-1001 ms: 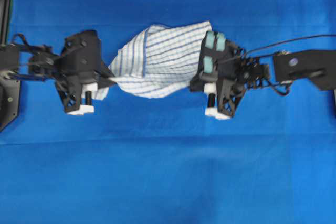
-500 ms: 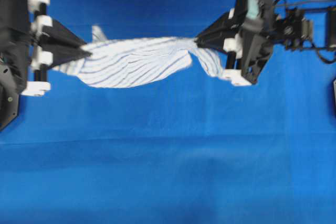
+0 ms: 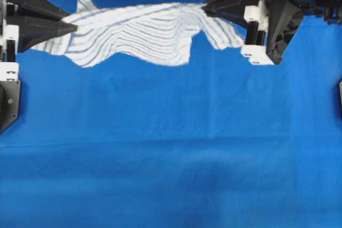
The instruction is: Lift the towel with both arms.
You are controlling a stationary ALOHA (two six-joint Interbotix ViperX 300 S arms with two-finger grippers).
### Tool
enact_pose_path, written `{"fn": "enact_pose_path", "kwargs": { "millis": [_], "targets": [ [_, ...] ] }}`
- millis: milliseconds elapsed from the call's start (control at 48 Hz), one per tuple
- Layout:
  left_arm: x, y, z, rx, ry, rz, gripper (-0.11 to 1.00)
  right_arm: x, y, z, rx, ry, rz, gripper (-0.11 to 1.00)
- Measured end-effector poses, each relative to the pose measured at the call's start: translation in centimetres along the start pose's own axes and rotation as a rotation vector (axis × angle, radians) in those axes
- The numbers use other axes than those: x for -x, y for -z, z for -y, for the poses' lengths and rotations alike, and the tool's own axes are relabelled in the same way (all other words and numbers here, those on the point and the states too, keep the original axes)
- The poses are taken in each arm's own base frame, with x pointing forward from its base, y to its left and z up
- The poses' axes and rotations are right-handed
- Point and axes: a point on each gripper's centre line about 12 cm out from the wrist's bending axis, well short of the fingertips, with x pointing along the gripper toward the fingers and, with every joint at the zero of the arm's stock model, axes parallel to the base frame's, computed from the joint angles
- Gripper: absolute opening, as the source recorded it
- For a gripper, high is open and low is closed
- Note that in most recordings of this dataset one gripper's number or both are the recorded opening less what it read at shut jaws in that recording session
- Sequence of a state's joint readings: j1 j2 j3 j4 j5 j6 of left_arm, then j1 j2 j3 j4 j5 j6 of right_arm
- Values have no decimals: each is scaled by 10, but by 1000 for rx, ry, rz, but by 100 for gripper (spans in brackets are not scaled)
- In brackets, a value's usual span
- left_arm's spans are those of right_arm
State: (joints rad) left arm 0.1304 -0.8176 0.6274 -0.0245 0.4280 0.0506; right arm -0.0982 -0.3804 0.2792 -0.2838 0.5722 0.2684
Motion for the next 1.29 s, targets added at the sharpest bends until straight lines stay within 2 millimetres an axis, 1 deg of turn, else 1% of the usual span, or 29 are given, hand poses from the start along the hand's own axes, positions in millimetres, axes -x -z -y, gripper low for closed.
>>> {"fn": "enact_pose_path", "kwargs": {
  "millis": [125, 480, 521, 563, 626, 646, 709, 771, 813, 855, 897, 980, 1063, 1147, 1251, 1293],
  "targets": [
    [0, -2, 0, 1, 0, 0, 6, 4, -5, 1, 11, 4, 3, 2],
    [-2, -2, 0, 5, 0, -5, 6, 4, -5, 2, 28, 8, -4, 2],
    [-2, -2, 0, 3, -1, -5, 8, 4, -4, 2, 33, 8, -7, 3],
    [-2, -2, 0, 2, 0, -5, 14, 4, -4, 2, 34, 9, -9, 3],
    [-1, -2, 0, 3, -1, -2, 31, 4, -4, 2, 37, 9, -10, 4],
    [0, -2, 0, 3, -1, 0, 39, 4, -4, 2, 37, 11, -12, 7],
    [1, -3, 0, 3, -2, 6, 58, 4, -4, 3, 35, 11, -12, 25],
    [1, -3, 0, 5, -2, 5, 76, 4, -4, 3, 34, 13, -10, 45],
    [1, -3, 0, 5, -2, 5, 85, 4, -4, 3, 35, 12, -10, 56],
    [1, -3, 0, 5, -2, 5, 91, 4, -4, 3, 34, 13, -10, 65],
    [1, -2, 0, 5, 0, 3, 93, 4, -4, 3, 35, 12, -11, 68],
    [1, -1, 0, 9, 0, 0, 93, 4, -2, 3, 32, 13, -16, 63],
    [-1, 2, 0, 9, 0, -9, 93, 2, 2, 3, 30, 15, -31, 65],
    [-2, 6, 0, 11, -1, -20, 93, -1, 10, 3, 33, 17, -54, 65],
    [-7, 19, 0, 13, 0, -51, 93, -5, 23, 3, 28, 17, -87, 65],
    [-10, 25, 0, 15, 0, -63, 93, -8, 33, 2, 18, 17, -111, 65]
  ]
}}
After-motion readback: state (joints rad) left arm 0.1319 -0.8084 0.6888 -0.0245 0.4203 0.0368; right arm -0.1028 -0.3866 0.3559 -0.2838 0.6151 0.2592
